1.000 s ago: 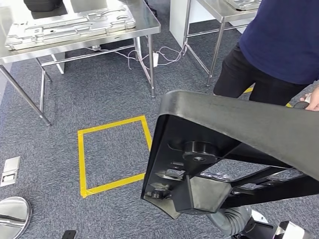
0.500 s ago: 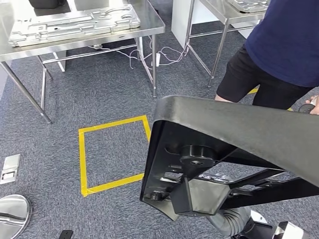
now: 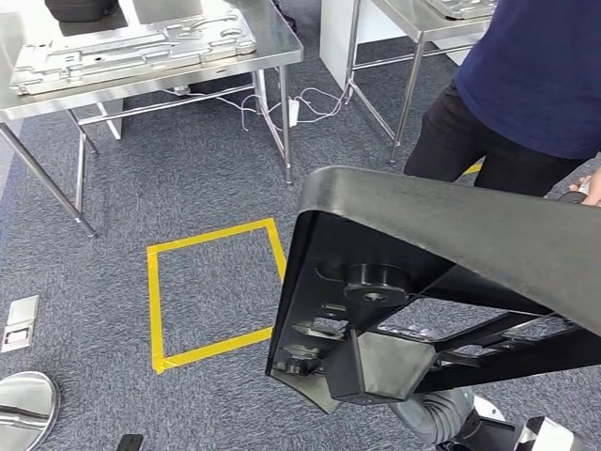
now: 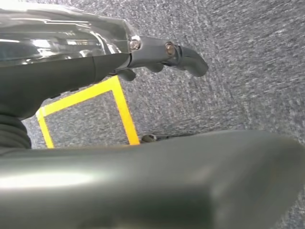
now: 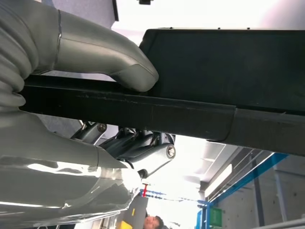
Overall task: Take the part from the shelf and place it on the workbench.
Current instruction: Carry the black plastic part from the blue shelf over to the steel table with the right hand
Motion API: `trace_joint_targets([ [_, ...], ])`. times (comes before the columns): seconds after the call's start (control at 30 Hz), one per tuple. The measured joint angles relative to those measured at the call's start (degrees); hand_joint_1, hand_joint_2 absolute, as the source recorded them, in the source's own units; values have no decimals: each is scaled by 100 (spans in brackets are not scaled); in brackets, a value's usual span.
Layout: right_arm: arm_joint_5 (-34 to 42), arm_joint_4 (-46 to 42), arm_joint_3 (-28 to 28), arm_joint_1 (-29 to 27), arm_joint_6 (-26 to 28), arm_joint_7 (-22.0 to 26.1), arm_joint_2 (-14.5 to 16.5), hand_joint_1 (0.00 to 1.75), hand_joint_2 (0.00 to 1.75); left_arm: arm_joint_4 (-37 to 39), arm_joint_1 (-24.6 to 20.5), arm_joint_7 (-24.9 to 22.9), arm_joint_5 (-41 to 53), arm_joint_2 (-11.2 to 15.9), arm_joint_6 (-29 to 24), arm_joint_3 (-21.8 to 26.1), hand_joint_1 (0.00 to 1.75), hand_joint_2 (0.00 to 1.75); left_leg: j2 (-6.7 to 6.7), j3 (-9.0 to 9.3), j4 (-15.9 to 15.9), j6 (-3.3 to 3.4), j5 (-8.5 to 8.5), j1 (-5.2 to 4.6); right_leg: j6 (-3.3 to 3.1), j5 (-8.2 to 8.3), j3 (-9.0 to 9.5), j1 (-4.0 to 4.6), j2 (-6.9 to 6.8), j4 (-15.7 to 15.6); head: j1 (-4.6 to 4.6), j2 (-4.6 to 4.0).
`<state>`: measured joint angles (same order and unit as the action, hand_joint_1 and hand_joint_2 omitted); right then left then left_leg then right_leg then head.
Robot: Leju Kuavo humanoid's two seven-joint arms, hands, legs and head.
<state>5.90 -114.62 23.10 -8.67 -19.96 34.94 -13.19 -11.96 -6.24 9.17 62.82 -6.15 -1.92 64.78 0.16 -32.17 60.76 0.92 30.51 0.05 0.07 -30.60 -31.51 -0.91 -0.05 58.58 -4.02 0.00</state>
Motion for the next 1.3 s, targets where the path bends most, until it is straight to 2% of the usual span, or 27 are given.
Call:
trace_joint_targets([
  [0.03,0,0,1,0,0,-1,1,175,175,0,-4,-1,0,2,0,0,0,175,-3,57,-154,21,-30,-12,21,0,-14,4,3,3,1,0],
  [0.1,0,-1,2,2,0,-1,1,175,175,0,-6,-1,0,3,0,0,0,175,-8,59,-211,48,-7,-24,83,14,-34,5,6,-8,2,0],
  [0.17,0,-3,1,6,0,-1,-2,175,175,0,-4,0,0,2,0,-1,0,175,-3,67,-254,99,-32,2,142,-59,-51,1,6,60,3,0],
  [0.23,0,-4,-1,8,0,0,-4,175,175,0,-8,1,0,1,-1,-1,0,175,7,79,-283,144,-53,26,171,-350,-233,-1,8,502,4,0],
  [0.3,0,-1,-1,1,0,1,-4,175,175,0,-5,0,0,1,-1,0,0,175,16,78,-282,156,-51,22,186,-694,-577,-4,8,1255,4,0],
  [0.33,0,1,-1,-4,0,1,-4,175,175,0,-2,-1,0,1,-1,0,0,175,19,80,-281,157,-50,19,195,-756,-700,-5,8,1514,4,0],
  [0.37,0,2,-1,-6,0,1,-4,175,175,0,-1,-2,0,1,0,0,0,175,20,86,-281,157,-48,18,202,-704,-725,-6,7,1565,4,0],
  [0.4,0,2,-1,-7,0,1,-4,175,175,0,-1,-2,0,1,0,0,0,175,19,96,-280,154,-44,19,208,-542,-635,-7,6,1368,4,0],
  [0.47,0,3,-2,-2,0,1,-4,175,175,0,-4,-1,0,0,0,-1,0,175,15,118,-272,128,-24,12,203,-145,-264,-3,5,577,4,0],
  [0.5,0,3,-1,0,0,1,-4,175,175,0,-7,-1,0,-1,0,-1,0,175,13,116,-258,106,-10,1,185,-25,-120,0,7,248,4,0],
  [0.53,1,2,-1,0,0,1,-4,175,175,0,-8,-1,0,-1,0,-1,0,175,11,108,-247,82,-2,-9,163,23,-45,6,11,59,4,0],
  [0.63,2,0,-2,-4,0,1,-3,175,175,0,-10,-2,0,0,-1,0,0,175,8,95,-227,30,15,-10,79,22,-43,10,18,1,2,0],
  [0.7,2,0,-1,1,0,1,-2,175,175,0,-13,-1,0,-2,-1,-1,0,175,7,32,-42,-22,170,0,12,30,-36,-11,5,-9,1,0],
  [0.73,2,0,-1,1,0,1,-2,175,175,0,-13,0,0,-3,-1,-2,0,175,7,-75,213,-53,333,9,-13,31,-34,-21,-5,-13,1,0],
  [0.8,1,0,0,-1,0,0,-2,175,175,0,-6,0,0,-5,0,-2,0,175,6,-412,964,-97,691,25,-37,27,-39,-19,-16,-10,2,0],
  [0.83,1,0,0,-3,0,0,-2,175,175,0,0,-1,0,-5,0,-2,0,175,6,-555,1270,-106,784,28,-39,25,-38,-18,-19,-9,2,0],
  [0.87,0,0,0,-3,0,-1,-2,175,175,0,5,-1,0,-5,0,-2,0,175,6,-614,1384,-104,763,28,-39,23,-33,-17,-19,-8,2,0],
  [0.9,0,0,0,-3,0,-1,-2,175,175,0,8,-2,0,-5,0,-2,0,175,6,-570,1272,-93,633,27,-37,19,-23,-16,-16,-8,2,0],
  [0.97,0,0,0,0,0,0,-1,175,175,0,5,-1,0,-4,0,-2,0,175,5,-244,539,-41,207,20,-25,5,8,-14,-8,-9,2,0],
  [1.0,0,0,0,1,0,1,-1,175,175,0,2,-1,0,-1,0,-2,0,175,3,-89,189,-11,54,9,-11,-4,13,-6,-1,-4,2,0],
  [1.03,0,0,0,2,0,1,0,175,175,0,-3,-1,0,2,0,-2,0,175,1,15,-57,15,-19,-4,8,-8,6,-1,3,0,1,0],
  [1.13,0,-1,1,0,0,-1,0,175,175,0,-3,-1,0,4,-1,-2,0,175,-1,53,-217,61,-11,-18,97,-3,-23,2,7,-8,2,0],
  [1.2,0,-4,0,6,0,-1,-2,175,175,0,-3,-1,0,3,-1,-2,0,175,3,63,-260,112,-42,8,148,-118,-63,2,8,113,4,0],
  [1.23,0,-4,-1,7,0,0,-3,175,175,0,-7,0,0,2,-1,-2,0,175,8,71,-280,138,-56,23,163,-265,-151,3,9,330,4,0],
  [1.3,0,-2,-1,5,0,1,-4,175,175,0,-8,0,0,2,-1,-2,0,175,16,70,-281,158,-55,21,178,-634,-480,-2,9,1061,5,0],
])
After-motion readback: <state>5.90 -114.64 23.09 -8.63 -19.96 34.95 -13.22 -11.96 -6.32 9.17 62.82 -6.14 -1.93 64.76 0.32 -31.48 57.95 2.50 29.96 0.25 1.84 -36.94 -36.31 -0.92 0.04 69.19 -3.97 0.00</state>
